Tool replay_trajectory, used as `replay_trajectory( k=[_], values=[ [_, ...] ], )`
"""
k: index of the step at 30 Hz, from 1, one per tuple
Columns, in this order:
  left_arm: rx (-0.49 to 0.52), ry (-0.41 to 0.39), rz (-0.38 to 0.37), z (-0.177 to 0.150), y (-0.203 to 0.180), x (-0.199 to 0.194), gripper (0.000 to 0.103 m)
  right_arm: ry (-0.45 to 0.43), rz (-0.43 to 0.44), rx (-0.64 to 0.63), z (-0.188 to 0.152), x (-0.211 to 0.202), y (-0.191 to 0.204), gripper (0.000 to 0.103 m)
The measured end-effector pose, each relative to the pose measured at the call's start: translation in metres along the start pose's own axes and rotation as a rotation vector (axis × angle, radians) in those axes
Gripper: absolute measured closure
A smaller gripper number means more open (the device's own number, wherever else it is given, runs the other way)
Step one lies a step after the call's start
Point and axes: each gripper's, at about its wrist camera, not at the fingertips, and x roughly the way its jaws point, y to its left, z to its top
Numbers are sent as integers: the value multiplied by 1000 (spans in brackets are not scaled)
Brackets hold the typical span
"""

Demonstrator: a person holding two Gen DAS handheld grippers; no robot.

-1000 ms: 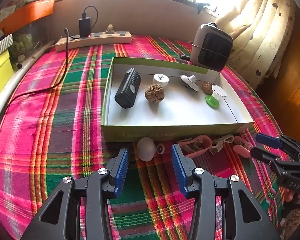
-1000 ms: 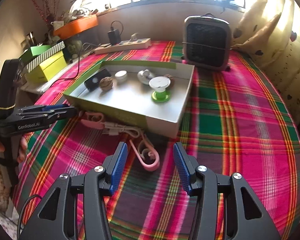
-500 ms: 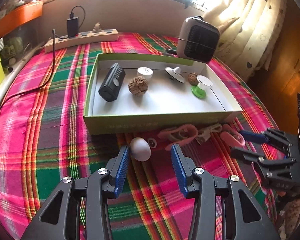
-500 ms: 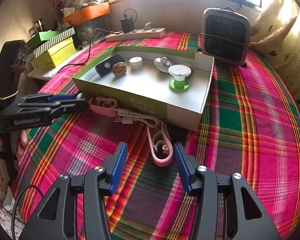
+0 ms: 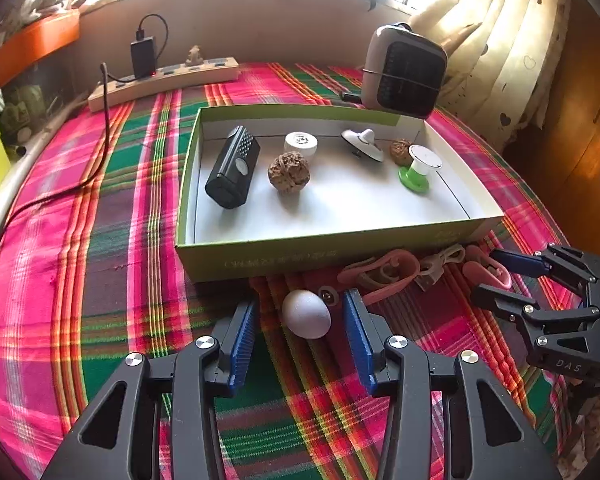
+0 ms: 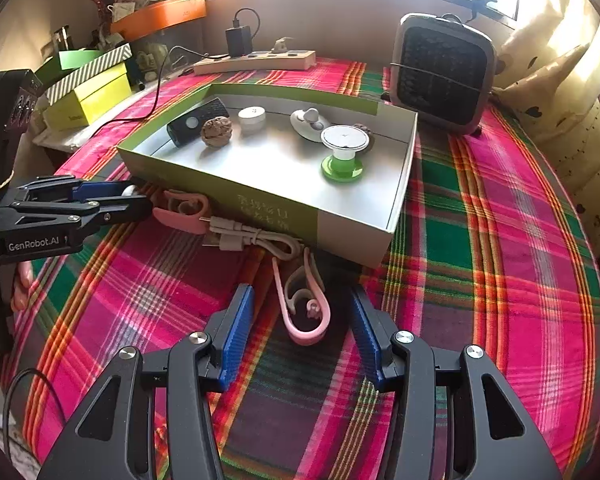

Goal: Organize objects
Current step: 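Lower the left tool onto the white egg while the right tool approaches the pink clip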

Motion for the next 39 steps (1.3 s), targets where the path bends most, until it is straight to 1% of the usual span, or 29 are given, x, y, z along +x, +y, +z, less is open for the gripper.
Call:
replay_trajectory(
  k=[5,14,17,18,20,21,26,31,33,39],
  values=[
    [11,-3,11,3,-1,3,62,-5,-28,-6,2,2,0,54],
    [19,-13,21,3,-3,3,62,-5,-33,1,2,2,-1,54],
    [16,-16,32,3,-2,3,67,-6,-32,2,2,2,-1,54],
    [12,-16,35,3,0,2,71,-6,-32,2,3,2,-1,54],
    [4,-17,40,4,2,2,75,-7,-32,2,2,2,-2,57],
    [-2,-18,40,4,3,1,77,-8,-31,2,2,2,-2,60],
    [3,-22,47,2,2,1,80,-10,-27,-1,3,1,-1,64],
    [-4,-26,46,1,2,1,80,-12,-25,-2,2,1,0,75],
    [-4,-27,47,1,2,1,80,-13,-29,-1,2,0,0,78],
    [-9,-29,49,1,3,0,80,-13,-28,-1,2,0,-1,78]
  ],
)
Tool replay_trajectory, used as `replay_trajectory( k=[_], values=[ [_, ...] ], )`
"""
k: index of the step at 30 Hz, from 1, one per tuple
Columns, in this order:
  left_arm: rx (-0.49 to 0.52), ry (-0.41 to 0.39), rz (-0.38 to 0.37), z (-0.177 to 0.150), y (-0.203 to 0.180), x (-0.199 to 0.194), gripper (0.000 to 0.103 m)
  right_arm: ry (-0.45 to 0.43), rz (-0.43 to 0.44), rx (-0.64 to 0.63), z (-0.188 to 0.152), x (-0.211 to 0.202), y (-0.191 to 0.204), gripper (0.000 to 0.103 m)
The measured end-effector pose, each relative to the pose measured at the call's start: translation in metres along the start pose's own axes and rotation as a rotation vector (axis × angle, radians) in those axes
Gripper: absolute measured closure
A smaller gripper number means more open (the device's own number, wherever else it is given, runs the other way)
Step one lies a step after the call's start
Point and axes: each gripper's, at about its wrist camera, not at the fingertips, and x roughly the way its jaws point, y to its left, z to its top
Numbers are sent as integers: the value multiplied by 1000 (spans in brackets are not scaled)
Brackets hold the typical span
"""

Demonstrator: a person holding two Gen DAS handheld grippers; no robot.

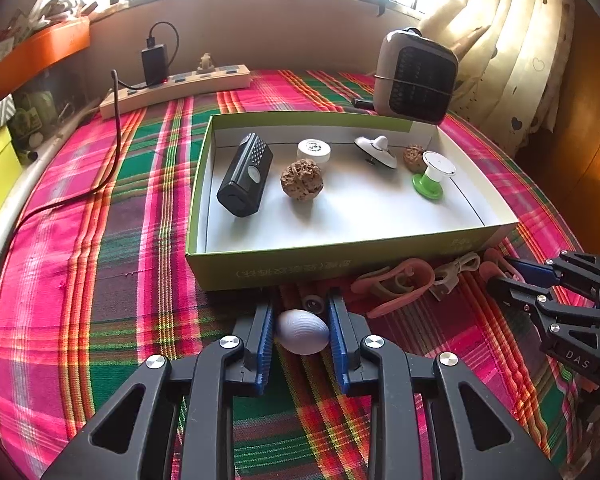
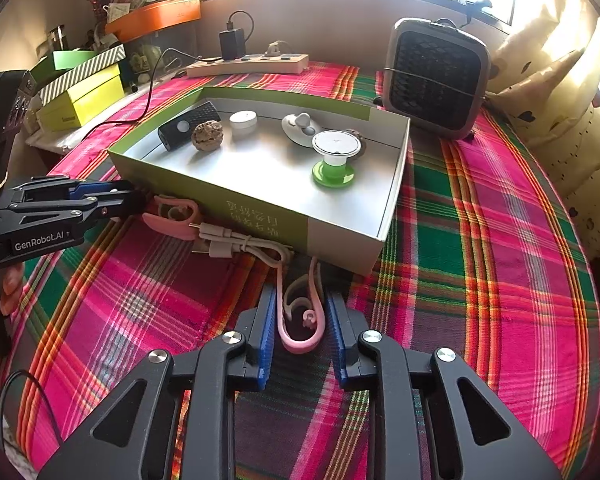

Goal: Organize objects
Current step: 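Close the left tool on the egg while the right tool grasps the pink clip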

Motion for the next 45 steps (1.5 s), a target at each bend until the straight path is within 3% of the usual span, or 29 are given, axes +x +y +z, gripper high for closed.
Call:
replay_trajectory(
  k=[29,45],
  values=[
    [1,-36,-1,5,-7,-21,80,-22,40,3,0,-14,1,79],
    [7,-69,0,32,-10,-27,80,-85,56,-20,30,-26,5,79]
  ],
)
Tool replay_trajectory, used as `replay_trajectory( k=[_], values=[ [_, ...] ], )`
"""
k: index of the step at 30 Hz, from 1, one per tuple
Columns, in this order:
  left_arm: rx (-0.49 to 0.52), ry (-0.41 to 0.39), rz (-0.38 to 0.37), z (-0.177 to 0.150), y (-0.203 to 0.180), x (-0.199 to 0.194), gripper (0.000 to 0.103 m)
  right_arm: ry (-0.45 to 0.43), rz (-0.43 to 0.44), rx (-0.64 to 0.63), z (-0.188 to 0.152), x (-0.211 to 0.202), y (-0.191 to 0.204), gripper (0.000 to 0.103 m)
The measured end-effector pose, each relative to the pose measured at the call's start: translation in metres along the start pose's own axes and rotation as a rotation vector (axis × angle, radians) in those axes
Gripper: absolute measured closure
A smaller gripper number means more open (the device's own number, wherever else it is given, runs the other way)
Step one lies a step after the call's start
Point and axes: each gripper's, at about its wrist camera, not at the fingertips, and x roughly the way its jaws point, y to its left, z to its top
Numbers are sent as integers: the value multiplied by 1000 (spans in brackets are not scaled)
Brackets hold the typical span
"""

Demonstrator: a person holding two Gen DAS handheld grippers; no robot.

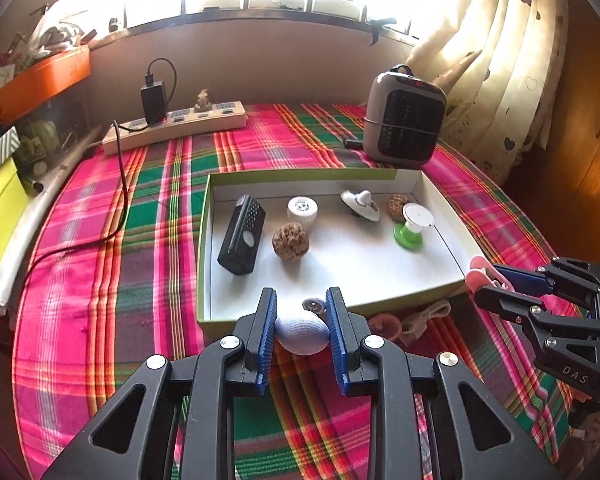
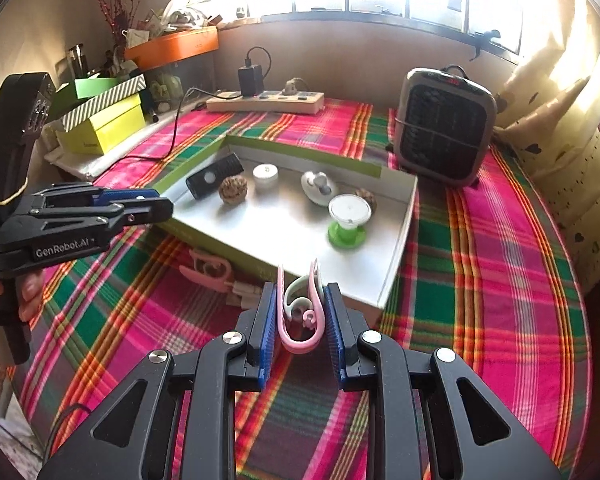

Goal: Organize objects
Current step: 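Close the left tool on the egg while the right tool grasps the pink clip, then carry the egg and pink clip into the box with both tools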

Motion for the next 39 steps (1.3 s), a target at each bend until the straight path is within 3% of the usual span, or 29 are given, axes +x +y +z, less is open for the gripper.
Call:
replay_trajectory(
  k=[22,39],
  values=[
    [-36,17,13,23,15,34,80,38,52,-30,62,66,10,79],
    [-19,37,34,26,15,56,80,103,61,-43,74,106,10,79]
  ],
)
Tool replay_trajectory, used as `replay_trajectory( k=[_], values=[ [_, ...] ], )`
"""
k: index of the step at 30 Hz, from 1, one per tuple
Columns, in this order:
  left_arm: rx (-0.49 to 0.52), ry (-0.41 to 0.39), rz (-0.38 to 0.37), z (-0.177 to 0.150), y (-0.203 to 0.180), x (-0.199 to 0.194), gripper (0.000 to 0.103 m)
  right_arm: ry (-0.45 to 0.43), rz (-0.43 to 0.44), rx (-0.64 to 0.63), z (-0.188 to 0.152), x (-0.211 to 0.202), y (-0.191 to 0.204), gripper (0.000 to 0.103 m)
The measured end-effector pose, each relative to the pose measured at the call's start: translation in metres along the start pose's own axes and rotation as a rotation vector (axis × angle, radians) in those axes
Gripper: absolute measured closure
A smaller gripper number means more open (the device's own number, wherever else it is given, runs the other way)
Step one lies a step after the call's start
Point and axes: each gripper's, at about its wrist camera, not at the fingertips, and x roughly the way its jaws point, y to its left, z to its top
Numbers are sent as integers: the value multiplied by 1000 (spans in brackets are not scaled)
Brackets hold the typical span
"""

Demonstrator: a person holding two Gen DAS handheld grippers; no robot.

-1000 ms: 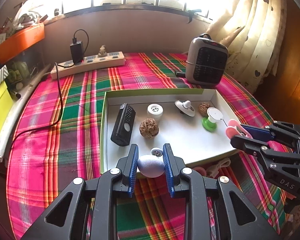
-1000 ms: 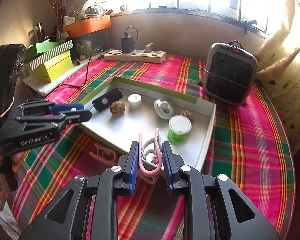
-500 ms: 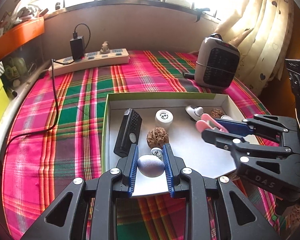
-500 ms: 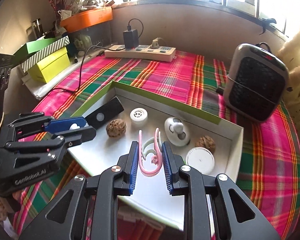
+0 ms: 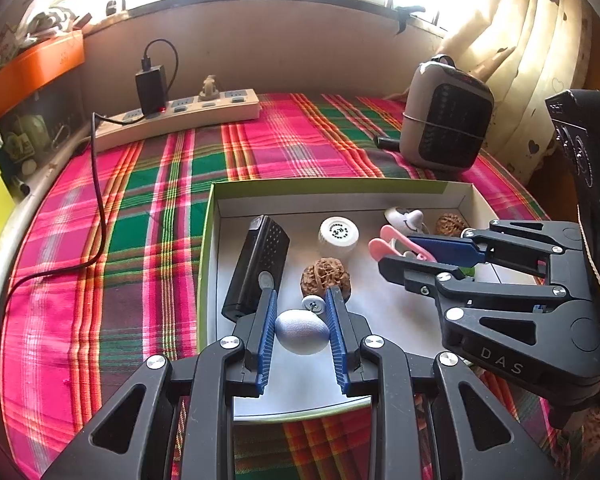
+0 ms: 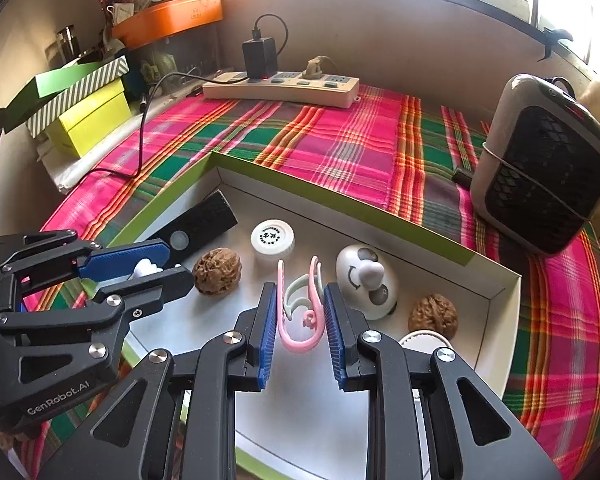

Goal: Organize objects
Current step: 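Carry the egg and pink clip into the box with both tools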

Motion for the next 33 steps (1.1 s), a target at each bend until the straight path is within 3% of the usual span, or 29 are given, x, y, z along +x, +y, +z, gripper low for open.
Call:
replay_trajectory(
  k=[33],
  values=[
    [12,30,5,-4,-3,11,80,24,-12,-18,3,16,2,78]
  ],
)
